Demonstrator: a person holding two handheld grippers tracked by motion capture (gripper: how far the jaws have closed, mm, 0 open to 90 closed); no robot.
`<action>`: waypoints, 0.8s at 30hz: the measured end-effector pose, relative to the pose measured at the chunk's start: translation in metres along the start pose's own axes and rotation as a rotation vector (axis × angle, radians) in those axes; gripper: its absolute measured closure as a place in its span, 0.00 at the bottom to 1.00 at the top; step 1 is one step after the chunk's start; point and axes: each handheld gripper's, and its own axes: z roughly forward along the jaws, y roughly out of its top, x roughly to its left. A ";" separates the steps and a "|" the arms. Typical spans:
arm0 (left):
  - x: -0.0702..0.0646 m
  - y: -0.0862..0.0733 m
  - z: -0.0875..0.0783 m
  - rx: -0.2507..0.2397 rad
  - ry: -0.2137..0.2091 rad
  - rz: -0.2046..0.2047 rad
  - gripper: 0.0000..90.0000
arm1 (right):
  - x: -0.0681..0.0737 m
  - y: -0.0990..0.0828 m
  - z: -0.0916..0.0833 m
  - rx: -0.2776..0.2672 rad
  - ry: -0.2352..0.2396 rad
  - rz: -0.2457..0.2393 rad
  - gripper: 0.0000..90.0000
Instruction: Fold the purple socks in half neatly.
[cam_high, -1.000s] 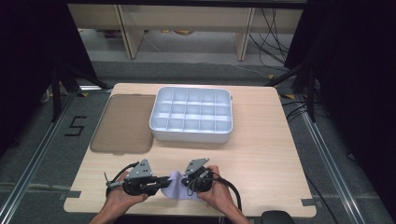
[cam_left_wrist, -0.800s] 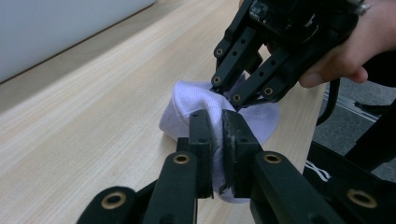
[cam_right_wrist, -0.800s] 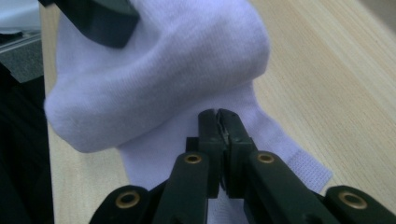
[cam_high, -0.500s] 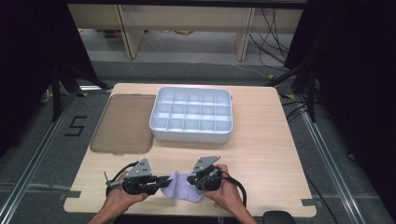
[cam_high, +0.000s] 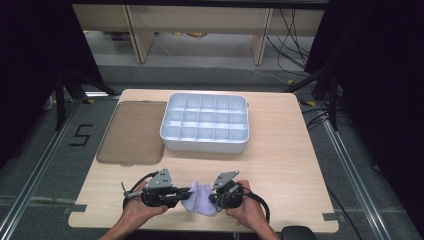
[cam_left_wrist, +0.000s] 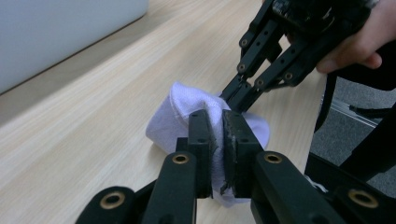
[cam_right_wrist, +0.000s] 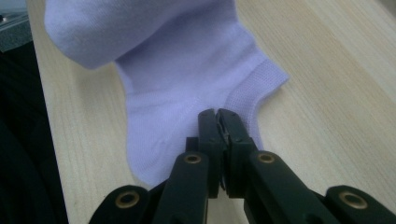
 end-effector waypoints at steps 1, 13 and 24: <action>0.000 0.000 0.000 0.000 0.000 0.000 0.91 | 0.000 0.000 0.000 0.000 0.000 0.000 0.99; -0.001 0.002 0.030 0.090 0.005 0.013 0.91 | -0.007 -0.001 -0.007 -0.037 0.020 0.027 0.95; -0.004 0.005 0.053 0.127 0.010 0.014 0.88 | -0.016 -0.014 -0.037 -0.090 -0.029 0.085 0.95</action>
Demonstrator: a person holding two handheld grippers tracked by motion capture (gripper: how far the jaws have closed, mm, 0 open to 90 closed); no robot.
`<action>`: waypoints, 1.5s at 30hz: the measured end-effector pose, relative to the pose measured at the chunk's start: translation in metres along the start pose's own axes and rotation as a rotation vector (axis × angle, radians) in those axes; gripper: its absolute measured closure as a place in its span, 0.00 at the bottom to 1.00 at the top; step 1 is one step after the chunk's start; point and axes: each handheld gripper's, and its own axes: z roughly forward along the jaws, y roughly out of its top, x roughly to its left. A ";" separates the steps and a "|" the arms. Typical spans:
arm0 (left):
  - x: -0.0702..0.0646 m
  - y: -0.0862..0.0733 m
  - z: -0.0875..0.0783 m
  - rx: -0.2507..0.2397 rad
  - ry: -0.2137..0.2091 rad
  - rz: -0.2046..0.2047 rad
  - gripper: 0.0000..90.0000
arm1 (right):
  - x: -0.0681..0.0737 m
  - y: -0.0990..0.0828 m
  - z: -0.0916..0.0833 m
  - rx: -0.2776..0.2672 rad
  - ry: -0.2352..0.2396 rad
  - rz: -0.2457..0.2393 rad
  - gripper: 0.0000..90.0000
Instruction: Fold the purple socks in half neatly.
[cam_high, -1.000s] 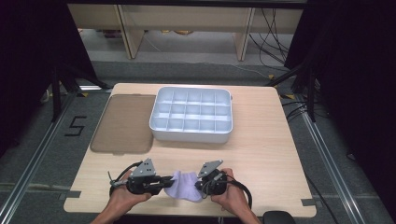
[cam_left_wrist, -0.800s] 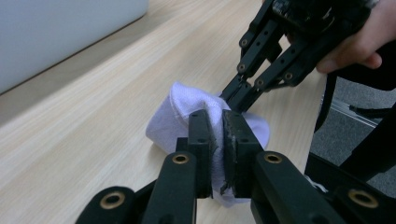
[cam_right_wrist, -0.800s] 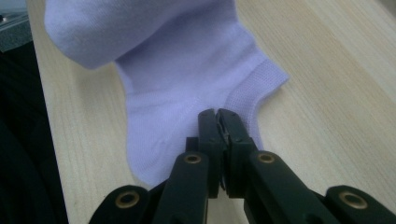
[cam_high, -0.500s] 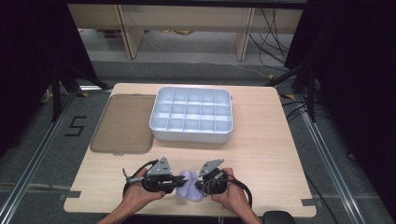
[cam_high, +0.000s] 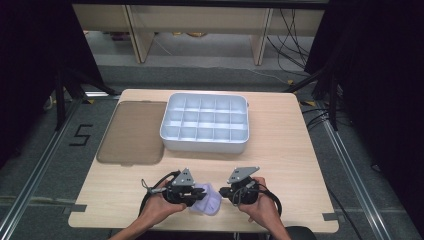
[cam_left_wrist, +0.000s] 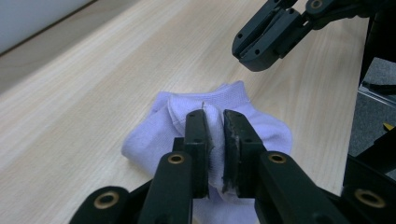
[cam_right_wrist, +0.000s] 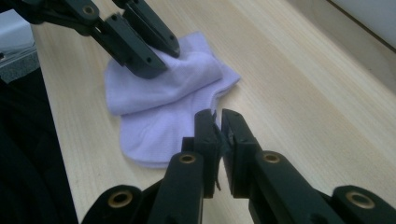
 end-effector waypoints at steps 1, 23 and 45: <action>-0.001 0.000 0.001 0.002 0.001 0.000 0.88 | 0.000 0.000 0.000 -0.003 -0.005 -0.012 0.95; 0.015 -0.008 -0.038 -0.095 -0.051 -0.040 0.70 | -0.006 0.002 -0.012 -0.061 -0.021 0.017 0.89; -0.018 -0.029 -0.001 0.034 -0.048 0.058 0.99 | 0.035 0.026 0.016 -0.032 0.076 -0.086 0.98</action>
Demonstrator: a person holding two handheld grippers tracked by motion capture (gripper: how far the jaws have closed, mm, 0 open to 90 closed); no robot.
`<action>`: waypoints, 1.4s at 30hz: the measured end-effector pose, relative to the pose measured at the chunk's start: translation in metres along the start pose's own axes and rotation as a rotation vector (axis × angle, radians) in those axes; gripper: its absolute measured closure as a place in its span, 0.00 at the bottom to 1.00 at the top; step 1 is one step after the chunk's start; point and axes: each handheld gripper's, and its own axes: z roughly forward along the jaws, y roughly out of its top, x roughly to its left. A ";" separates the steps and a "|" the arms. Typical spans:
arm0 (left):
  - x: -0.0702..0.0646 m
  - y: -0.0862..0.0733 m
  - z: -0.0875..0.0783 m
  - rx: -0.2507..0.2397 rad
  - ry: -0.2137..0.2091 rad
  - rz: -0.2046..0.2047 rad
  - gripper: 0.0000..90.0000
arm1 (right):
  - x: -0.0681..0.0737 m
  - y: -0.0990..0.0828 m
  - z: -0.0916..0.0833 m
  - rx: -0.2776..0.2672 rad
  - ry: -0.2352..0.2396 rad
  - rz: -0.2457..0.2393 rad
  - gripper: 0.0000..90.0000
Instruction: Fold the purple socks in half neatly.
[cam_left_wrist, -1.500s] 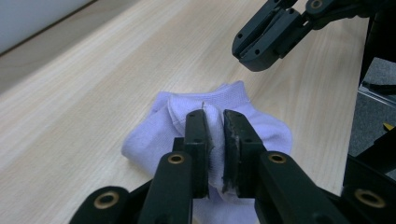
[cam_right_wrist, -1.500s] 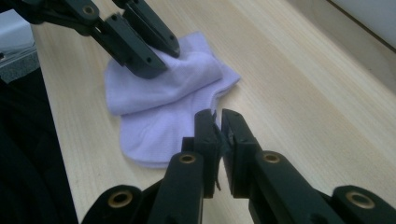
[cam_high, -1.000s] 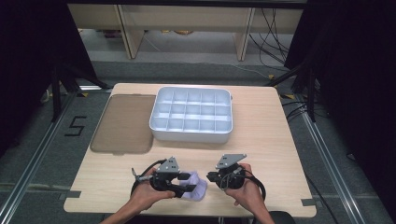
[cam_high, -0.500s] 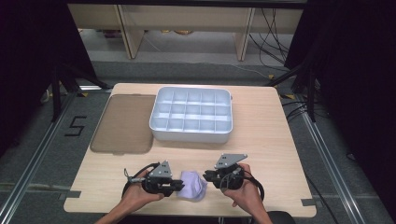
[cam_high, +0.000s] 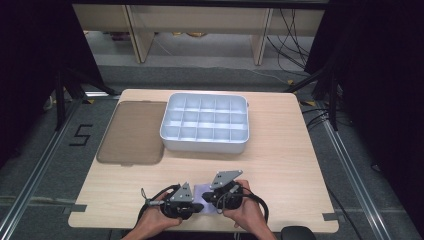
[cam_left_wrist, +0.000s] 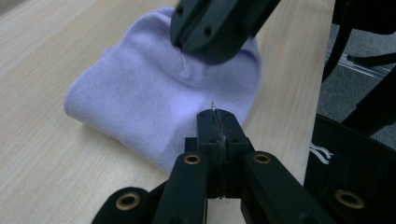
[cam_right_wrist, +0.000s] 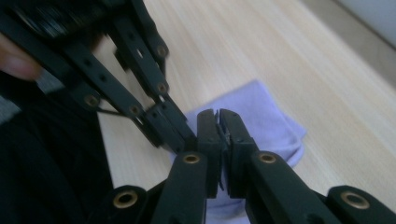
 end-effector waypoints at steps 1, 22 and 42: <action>0.000 0.000 0.000 -0.001 -0.001 0.014 0.99 | 0.001 -0.001 0.002 0.031 -0.020 -0.001 0.98; 0.035 0.020 -0.002 -0.073 0.082 -0.028 0.96 | -0.017 -0.027 0.001 0.150 -0.103 0.022 0.99; 0.041 0.013 0.006 -0.020 0.109 0.002 0.96 | -0.031 -0.008 0.012 0.130 -0.148 -0.006 0.98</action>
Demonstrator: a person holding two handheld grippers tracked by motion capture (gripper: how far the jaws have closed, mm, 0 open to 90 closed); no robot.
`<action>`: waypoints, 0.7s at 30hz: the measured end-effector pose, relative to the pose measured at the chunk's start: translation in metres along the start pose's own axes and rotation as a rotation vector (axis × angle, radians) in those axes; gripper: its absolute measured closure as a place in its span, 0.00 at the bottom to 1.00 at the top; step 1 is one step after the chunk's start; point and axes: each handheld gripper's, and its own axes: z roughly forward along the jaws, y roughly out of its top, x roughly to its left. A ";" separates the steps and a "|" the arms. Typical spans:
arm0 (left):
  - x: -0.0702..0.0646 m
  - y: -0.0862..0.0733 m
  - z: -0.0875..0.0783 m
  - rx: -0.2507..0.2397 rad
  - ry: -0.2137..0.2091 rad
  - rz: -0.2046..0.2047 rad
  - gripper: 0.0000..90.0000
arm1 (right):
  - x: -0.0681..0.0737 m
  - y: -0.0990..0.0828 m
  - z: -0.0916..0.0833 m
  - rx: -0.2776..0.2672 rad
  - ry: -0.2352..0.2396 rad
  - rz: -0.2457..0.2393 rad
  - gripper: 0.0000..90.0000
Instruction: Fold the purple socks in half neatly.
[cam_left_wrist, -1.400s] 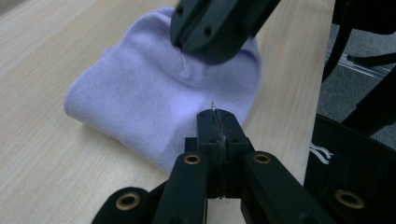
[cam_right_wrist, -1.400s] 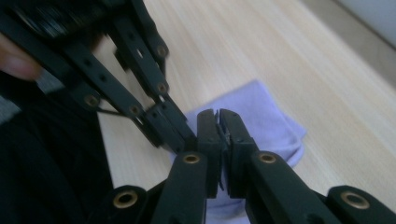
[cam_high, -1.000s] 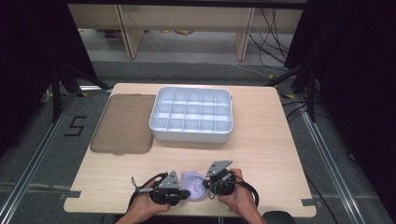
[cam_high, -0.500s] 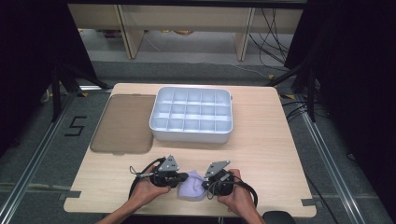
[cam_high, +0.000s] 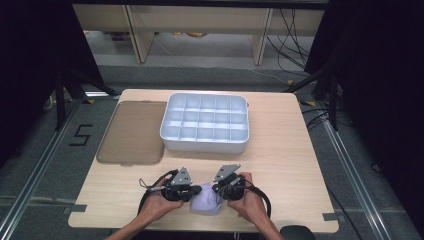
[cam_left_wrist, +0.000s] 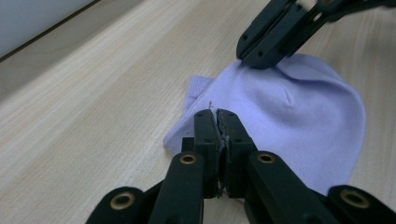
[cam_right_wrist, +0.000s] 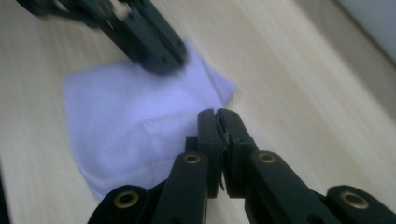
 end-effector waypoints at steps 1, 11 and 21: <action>0.000 0.000 0.000 -0.001 0.000 -0.001 0.96 | -0.002 -0.002 0.002 0.009 -0.003 0.000 0.98; -0.008 0.001 -0.010 -0.051 -0.020 -0.040 0.95 | -0.002 -0.005 -0.010 -0.020 0.003 0.005 0.98; -0.032 -0.011 -0.016 -0.016 -0.067 0.012 0.93 | 0.001 -0.004 -0.015 -0.038 0.000 -0.005 0.98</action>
